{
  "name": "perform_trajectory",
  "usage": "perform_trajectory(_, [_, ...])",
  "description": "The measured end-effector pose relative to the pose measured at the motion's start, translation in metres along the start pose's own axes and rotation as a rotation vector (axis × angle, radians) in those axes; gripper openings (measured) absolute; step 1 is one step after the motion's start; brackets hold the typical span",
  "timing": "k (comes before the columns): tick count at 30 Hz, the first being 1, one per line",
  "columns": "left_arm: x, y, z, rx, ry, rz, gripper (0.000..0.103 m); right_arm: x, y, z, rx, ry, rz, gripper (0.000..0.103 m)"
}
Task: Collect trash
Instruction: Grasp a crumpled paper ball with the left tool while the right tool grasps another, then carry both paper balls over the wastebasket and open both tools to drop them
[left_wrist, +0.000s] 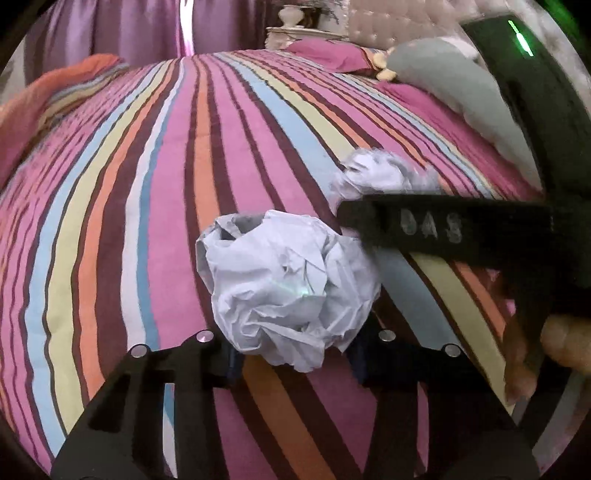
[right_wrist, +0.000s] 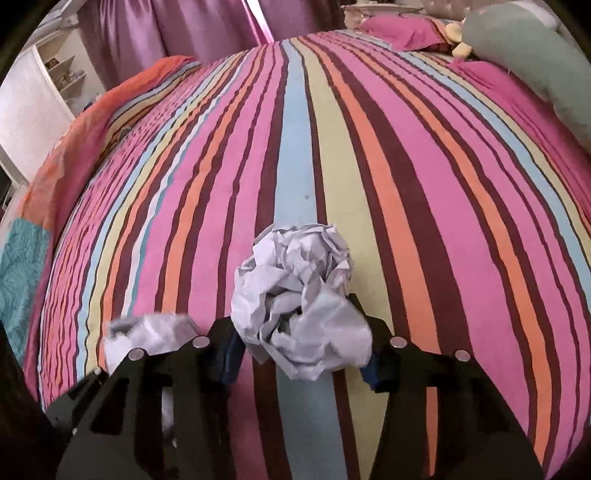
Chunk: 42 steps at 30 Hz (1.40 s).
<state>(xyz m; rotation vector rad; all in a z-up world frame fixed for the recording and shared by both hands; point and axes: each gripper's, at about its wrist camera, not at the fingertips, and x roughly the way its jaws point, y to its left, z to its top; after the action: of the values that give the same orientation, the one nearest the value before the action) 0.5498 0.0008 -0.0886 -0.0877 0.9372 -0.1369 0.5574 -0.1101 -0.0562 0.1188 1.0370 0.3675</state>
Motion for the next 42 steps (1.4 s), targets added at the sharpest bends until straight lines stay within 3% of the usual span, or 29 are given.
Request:
perform_trajectory(7, [-0.025, 0.004, -0.013, -0.010, -0.016, -0.003, 0.043, -0.023, -0.004, -0.020, 0.031, -0.033, 0.006, 0.045])
perform_trajectory(14, [-0.066, 0.007, -0.048, -0.031, -0.002, 0.020, 0.043, -0.067, -0.006, -0.067, 0.059, -0.056, 0.003, 0.045])
perform_trajectory(24, [-0.142, 0.011, -0.130, -0.056, 0.027, 0.048, 0.043, -0.137, 0.009, -0.156, 0.027, -0.079, -0.028, 0.045])
perform_trajectory(42, [-0.266, 0.009, -0.289, -0.060, 0.018, 0.088, 0.043, -0.215, 0.043, -0.290, -0.033, -0.101, 0.008, 0.045])
